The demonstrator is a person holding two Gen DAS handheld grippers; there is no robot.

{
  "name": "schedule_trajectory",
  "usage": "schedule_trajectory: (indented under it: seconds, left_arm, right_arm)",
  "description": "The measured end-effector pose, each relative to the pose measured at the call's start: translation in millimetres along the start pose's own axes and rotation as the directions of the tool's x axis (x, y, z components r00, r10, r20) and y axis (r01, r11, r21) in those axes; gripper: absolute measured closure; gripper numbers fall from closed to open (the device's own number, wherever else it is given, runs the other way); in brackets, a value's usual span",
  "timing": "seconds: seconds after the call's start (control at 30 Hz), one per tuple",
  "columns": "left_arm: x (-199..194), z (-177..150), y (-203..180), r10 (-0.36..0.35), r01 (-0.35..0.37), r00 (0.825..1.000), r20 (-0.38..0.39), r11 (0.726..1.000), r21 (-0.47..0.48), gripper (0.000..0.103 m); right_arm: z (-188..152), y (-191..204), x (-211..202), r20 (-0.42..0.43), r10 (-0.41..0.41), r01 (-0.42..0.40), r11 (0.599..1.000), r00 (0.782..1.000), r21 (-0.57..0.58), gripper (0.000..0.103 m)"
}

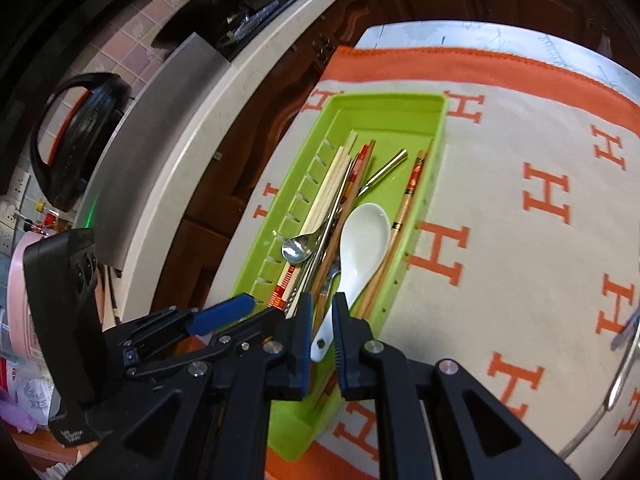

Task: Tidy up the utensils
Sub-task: 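Carry the metal chopstick and white ceramic spoon into the green tray and open both tools, then grasp the silver fork with the right tool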

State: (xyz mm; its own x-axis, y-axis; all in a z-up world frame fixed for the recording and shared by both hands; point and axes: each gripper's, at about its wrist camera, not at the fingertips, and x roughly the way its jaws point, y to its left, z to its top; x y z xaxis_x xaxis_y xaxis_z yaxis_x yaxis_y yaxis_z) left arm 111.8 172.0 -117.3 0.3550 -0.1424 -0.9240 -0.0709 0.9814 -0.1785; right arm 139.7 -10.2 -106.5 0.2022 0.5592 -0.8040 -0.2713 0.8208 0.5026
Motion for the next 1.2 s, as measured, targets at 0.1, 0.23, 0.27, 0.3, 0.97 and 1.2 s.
schedule_trajectory:
  seconds: [0.1, 0.23, 0.27, 0.3, 0.97, 1.2]
  left_arm:
    - [-13, 0, -10, 0.013, -0.014, 0.999, 0.036, 1.0, 0.017, 0.056]
    - [-29, 2, -26, 0.005, -0.008, 0.997, 0.077, 0.999, 0.041, 0.056]
    - [-33, 2, -30, 0.002, -0.006, 0.996, 0.085, 0.999, 0.046, 0.056]
    - [-37, 2, -37, -0.006, 0.0, 0.995, 0.099, 0.998, 0.057, 0.056]
    - [-12, 19, -191, -0.131, 0.114, 0.991, 0.034, 0.944, 0.309, 0.056]
    - [30, 39, -228, -0.095, 0.097, 0.995, -0.023, 0.933, 0.348, 0.056]
  right_arm:
    - [-7, -6, -20, 0.044, 0.005, -0.006, 1.0, 0.999, 0.005, 0.093]
    - [-17, -19, -46, 0.093, -0.004, 0.002, 1.0, 0.996, 0.021, 0.093]
    - [-20, -24, -52, 0.106, -0.009, 0.007, 1.0, 0.994, 0.026, 0.093]
    - [-25, -30, -60, 0.121, -0.017, 0.013, 0.999, 0.992, 0.035, 0.093]
    - [-29, -180, -146, 0.173, -0.233, 0.171, 0.934, 0.957, 0.313, 0.093]
    - [6, -205, -119, 0.043, -0.235, 0.21, 0.925, 0.971, 0.318, 0.093]
